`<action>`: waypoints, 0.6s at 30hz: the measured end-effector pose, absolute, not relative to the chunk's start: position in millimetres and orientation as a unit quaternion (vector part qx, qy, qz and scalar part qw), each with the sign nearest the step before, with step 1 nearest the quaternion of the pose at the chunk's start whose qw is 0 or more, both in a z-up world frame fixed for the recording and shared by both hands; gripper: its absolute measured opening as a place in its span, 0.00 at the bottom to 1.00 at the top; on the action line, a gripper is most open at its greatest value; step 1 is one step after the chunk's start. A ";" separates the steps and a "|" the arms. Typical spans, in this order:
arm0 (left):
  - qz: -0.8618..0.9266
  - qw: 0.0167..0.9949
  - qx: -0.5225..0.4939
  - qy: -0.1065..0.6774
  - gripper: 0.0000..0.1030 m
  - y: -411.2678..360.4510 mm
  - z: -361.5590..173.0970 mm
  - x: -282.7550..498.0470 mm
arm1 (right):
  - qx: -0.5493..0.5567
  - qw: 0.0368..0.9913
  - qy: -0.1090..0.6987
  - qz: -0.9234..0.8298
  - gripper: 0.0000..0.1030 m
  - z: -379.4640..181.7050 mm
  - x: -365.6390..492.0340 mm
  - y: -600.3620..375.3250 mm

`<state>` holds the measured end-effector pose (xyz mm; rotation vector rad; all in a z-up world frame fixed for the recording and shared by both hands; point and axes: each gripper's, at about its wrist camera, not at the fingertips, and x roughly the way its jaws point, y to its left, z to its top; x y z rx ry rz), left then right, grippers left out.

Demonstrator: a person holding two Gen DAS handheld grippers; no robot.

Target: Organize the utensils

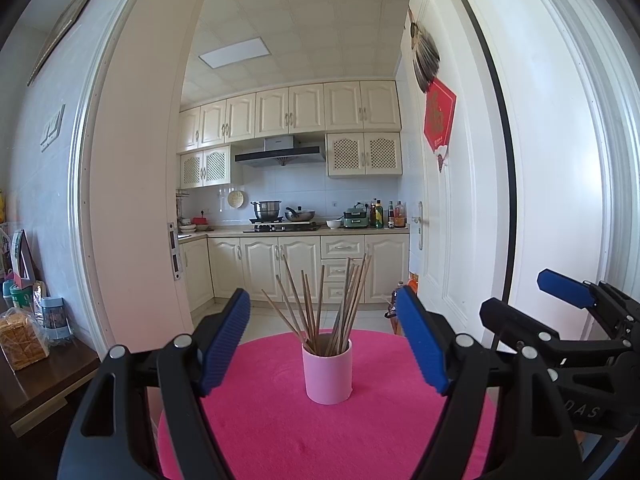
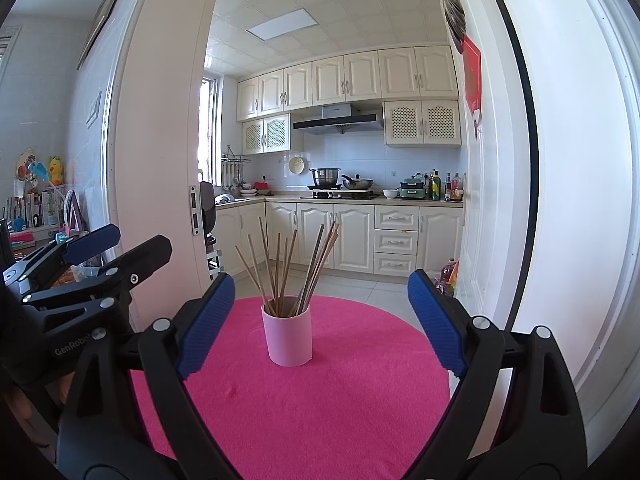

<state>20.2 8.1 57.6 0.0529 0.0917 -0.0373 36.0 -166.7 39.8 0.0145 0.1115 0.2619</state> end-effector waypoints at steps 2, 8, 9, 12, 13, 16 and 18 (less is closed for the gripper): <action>-0.019 0.998 0.026 0.047 0.72 8.1 57.6 20.4 | 0.007 0.990 0.055 0.130 0.84 39.9 36.0 -166.6; -0.022 0.998 0.025 0.049 0.72 8.0 57.2 20.0 | 0.007 0.990 0.057 0.130 0.84 40.0 35.9 -167.5; -0.022 0.998 0.026 0.048 0.72 8.0 57.4 19.8 | 0.007 0.990 0.057 0.130 0.84 40.0 35.8 -167.6; -0.024 0.998 0.026 0.049 0.72 8.6 57.4 20.0 | 0.007 0.990 0.057 0.131 0.84 40.0 35.8 -167.5; -0.024 0.998 0.025 0.049 0.72 8.8 57.3 20.0 | 0.007 0.990 0.057 0.131 0.84 39.9 35.6 -167.5; -0.024 0.998 0.025 0.050 0.72 9.5 56.7 20.2 | 0.007 0.990 0.058 0.131 0.84 39.9 35.7 -167.7; -0.024 0.998 0.025 0.050 0.72 9.7 56.6 20.3 | 0.008 0.990 0.058 0.131 0.84 39.0 35.4 -167.9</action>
